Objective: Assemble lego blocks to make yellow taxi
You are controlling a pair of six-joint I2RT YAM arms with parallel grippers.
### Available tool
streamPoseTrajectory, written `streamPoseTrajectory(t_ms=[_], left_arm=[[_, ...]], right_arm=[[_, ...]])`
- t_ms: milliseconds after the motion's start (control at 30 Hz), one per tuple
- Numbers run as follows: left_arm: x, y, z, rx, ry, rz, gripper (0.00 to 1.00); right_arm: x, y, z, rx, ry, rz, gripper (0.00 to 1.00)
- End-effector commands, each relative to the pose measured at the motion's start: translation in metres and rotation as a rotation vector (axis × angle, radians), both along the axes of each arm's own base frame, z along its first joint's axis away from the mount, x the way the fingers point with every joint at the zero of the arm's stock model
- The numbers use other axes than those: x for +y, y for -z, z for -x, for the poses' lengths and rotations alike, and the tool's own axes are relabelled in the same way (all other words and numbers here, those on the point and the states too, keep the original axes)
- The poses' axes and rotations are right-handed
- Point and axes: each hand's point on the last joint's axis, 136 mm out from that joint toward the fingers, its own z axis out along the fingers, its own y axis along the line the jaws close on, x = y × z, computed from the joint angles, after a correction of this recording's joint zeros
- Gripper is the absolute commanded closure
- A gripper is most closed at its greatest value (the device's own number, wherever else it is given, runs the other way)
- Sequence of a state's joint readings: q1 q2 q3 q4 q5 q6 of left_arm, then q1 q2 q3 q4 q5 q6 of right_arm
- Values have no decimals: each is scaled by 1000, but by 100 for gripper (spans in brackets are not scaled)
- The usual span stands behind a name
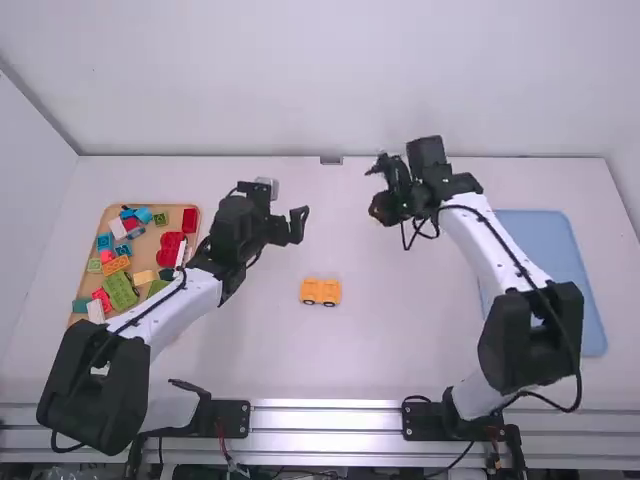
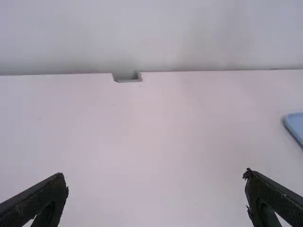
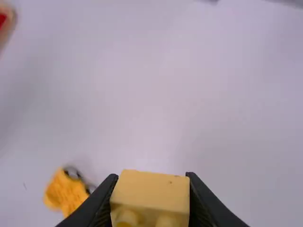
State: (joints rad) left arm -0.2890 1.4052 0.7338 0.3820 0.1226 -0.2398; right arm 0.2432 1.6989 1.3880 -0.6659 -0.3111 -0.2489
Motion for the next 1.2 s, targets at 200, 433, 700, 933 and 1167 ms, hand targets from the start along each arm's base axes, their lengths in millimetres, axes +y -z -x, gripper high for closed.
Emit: streamPoseTrajectory(t_ms=[200, 433, 700, 933, 1167], left_arm=[[4, -5, -3, -46, -10, -54, 1], [14, -8, -2, -49, -20, -80, 1], [48, -8, 1, -6, -95, -87, 1], [51, -1, 4, 30, -103, -90, 1], [52, 0, 5, 30, -102, -100, 1]], right_arm=[[-5, 45, 62, -4, -569, 246, 80], [-7, 112, 106, 23, -797, 420, 80], [12, 132, 122, -24, -897, 479, 81], [20, 145, 111, 7, -890, 425, 81], [23, 163, 109, 117, -925, 439, 84]])
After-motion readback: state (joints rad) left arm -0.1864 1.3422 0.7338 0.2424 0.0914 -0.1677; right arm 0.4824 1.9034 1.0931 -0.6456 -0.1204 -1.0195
